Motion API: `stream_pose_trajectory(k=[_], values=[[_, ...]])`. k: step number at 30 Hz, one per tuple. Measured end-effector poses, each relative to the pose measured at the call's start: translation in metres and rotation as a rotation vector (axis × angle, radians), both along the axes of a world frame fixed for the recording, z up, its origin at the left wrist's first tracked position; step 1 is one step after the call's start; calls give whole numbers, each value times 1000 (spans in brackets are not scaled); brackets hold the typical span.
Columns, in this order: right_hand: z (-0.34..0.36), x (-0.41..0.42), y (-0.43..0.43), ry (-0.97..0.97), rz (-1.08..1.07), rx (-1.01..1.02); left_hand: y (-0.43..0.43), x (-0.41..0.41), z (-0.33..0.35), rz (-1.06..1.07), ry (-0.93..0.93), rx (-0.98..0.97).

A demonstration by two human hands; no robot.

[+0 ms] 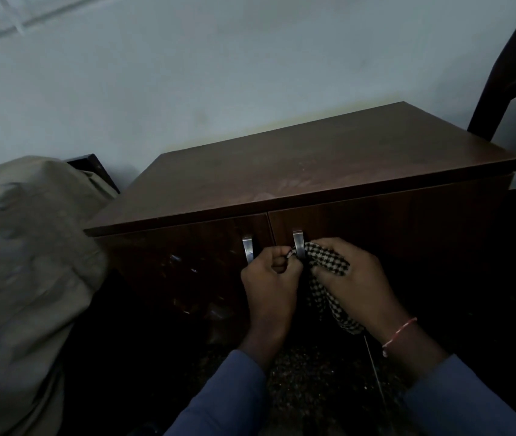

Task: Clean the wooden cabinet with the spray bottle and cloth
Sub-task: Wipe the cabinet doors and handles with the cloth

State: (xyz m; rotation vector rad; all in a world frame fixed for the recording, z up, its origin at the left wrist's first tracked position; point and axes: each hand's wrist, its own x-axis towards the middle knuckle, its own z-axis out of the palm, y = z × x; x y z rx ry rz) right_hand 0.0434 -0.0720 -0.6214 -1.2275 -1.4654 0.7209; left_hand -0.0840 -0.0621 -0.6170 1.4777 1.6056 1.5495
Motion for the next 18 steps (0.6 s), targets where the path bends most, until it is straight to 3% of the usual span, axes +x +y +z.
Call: stream_pose_trajectory(k=[4,8,13,18], values=[[-6,-2,2,116,-243,-67,-3,4,-2,63,-32,1],[-7,-12,0,-95,-242,76,-8,2,-12,-2,28,59],[-9,-15,1,-306,-235,167,-4,-4,-8,-173,-209,-63],[4,-19,1,-146,-210,-3,-4,-2,4,-191,-435,-194]])
